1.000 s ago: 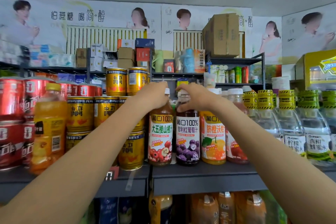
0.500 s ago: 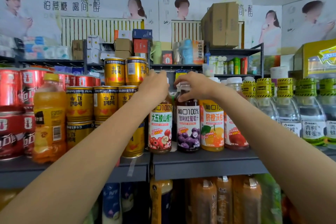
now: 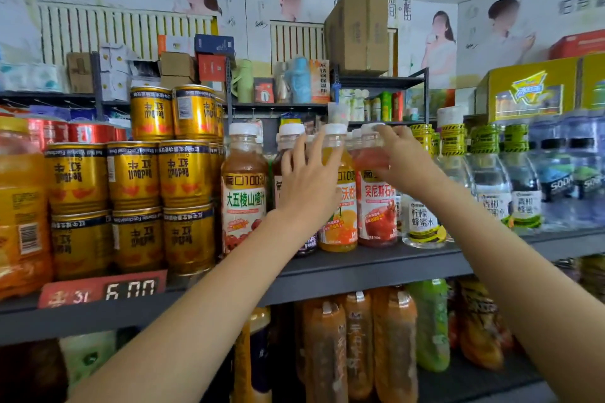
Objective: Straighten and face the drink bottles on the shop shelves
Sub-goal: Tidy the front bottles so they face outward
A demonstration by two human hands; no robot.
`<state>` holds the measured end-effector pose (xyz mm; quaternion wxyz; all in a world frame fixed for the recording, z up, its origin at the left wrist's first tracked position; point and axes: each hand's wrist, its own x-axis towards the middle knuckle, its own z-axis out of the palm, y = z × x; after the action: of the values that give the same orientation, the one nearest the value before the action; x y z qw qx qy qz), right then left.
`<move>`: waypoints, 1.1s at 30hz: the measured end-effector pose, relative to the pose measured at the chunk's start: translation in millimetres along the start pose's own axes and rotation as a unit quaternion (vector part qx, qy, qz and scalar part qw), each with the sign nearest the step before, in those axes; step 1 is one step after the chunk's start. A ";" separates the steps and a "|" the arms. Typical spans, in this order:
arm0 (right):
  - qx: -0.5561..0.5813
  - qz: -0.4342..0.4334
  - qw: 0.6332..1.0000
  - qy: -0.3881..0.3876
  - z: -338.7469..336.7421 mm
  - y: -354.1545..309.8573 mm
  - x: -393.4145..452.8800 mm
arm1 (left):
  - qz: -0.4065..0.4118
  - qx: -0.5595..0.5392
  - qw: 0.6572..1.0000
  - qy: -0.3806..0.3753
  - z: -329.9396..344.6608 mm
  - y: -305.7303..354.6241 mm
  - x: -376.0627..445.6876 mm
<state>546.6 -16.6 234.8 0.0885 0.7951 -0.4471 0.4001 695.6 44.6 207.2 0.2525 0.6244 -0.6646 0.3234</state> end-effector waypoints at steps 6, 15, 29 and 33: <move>-0.023 -0.002 0.998 -0.058 30.0 8.0 -21.4 | -0.019 0.035 0.999 -0.029 25.4 7.2 -16.7; -0.015 0.011 0.998 -0.058 31.4 2.2 -18.3 | -0.005 0.037 0.998 -0.047 24.9 -3.9 -18.6; -0.048 0.095 0.992 0.065 72.6 -7.1 -64.3 | -0.117 -0.110 0.987 -0.031 32.9 14.5 -76.5; -0.102 0.113 0.984 0.090 78.2 -9.2 -59.5 | -0.120 -0.074 0.989 -0.042 36.3 16.0 -79.7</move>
<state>580.8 -12.1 142.3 0.1629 0.6867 -0.5628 0.4303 689.5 70.8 122.4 0.3065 0.6922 -0.6173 0.2141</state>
